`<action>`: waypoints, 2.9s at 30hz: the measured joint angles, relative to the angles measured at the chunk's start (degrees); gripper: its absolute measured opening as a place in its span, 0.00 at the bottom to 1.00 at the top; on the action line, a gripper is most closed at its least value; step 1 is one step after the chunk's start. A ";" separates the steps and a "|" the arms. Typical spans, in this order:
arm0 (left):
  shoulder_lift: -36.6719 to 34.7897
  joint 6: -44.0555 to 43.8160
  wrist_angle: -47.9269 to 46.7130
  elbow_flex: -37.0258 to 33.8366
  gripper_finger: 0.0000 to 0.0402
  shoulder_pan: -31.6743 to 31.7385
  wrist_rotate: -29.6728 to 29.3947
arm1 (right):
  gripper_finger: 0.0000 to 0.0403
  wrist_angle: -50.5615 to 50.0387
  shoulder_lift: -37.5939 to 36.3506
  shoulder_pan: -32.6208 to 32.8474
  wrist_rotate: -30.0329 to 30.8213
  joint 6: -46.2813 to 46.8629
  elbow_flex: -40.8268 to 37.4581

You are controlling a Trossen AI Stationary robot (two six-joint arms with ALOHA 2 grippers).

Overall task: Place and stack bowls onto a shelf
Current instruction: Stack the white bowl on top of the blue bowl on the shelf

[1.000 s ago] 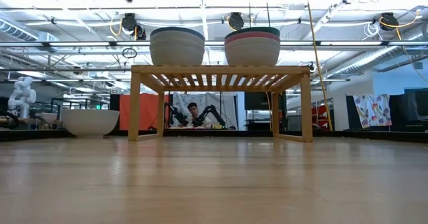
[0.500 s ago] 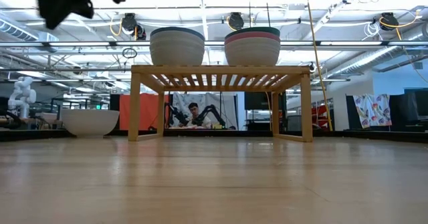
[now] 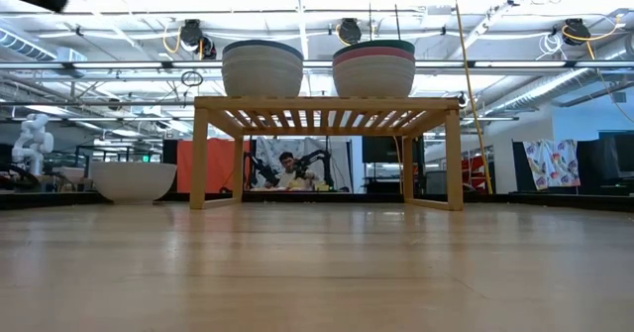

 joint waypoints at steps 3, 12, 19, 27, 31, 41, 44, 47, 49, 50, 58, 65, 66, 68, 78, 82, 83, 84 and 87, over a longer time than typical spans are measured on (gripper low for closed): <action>0.00 -1.20 3.73 -0.23 0.33 -4.11 -0.03 | 0.33 0.00 0.00 -0.01 0.00 0.00 0.00; -0.02 -12.19 12.47 -4.41 0.33 -12.26 -0.99 | 0.33 0.00 0.00 -0.02 0.00 0.00 0.00; -0.02 -14.87 16.21 -8.88 0.33 -14.39 -3.80 | 0.33 0.02 0.00 -0.01 0.00 0.02 0.00; -0.02 -14.22 17.24 -13.84 0.33 -14.69 -3.89 | 0.33 0.04 0.00 -0.02 0.00 0.39 0.00; -0.02 -13.33 21.88 -16.20 0.33 -14.69 -3.87 | 0.33 0.04 0.00 -0.02 -0.02 0.42 0.00; -0.02 -21.78 29.71 -22.34 0.33 -14.10 -2.98 | 0.33 0.07 0.00 0.00 0.00 0.42 0.00; -0.02 -24.76 29.74 -22.99 0.31 -14.10 -2.89 | 0.33 0.10 0.00 0.00 0.00 0.42 0.00; -0.02 -26.27 30.84 -23.32 0.21 -13.67 -1.67 | 0.33 0.20 0.00 -0.02 0.00 0.42 0.00; -0.02 -26.26 31.10 -23.34 0.11 -13.33 -0.87 | 0.33 0.21 0.00 -0.01 0.00 0.42 0.00; -0.02 -26.51 31.45 -23.34 0.06 -13.14 -0.55 | 0.33 0.22 0.00 -0.01 0.00 0.42 0.00; -0.34 -34.34 32.72 -21.66 0.02 -9.31 2.18 | 0.33 0.22 0.00 -0.01 0.01 0.42 0.00; -3.29 -39.13 29.91 -13.09 0.01 -3.52 1.86 | 0.33 0.20 0.00 -0.01 0.06 0.44 0.00; -3.63 -39.58 28.83 -11.19 0.01 -2.43 1.63 | 0.33 0.20 0.00 0.00 0.08 0.44 0.00; -4.02 -40.33 25.52 -7.16 0.01 -0.15 0.72 | 0.33 0.20 0.00 0.00 0.09 0.44 0.00; -4.11 -37.95 10.95 17.19 0.01 14.43 -16.20 | 0.33 0.20 0.02 -0.02 0.13 0.44 0.00; -4.11 -34.76 5.43 25.13 0.01 20.83 -20.50 | 0.33 0.20 0.02 -0.02 0.17 0.25 0.00; -4.11 -34.00 4.13 26.85 0.01 22.40 -21.21 | 0.33 0.20 0.02 0.00 0.19 0.20 0.00; -4.11 -33.03 2.96 28.48 0.01 24.00 -21.73 | 0.33 0.20 0.02 -0.02 0.17 0.20 0.00; -4.11 -29.42 0.43 32.78 0.01 29.06 -22.09 | 0.33 0.20 0.02 0.00 0.21 0.11 0.00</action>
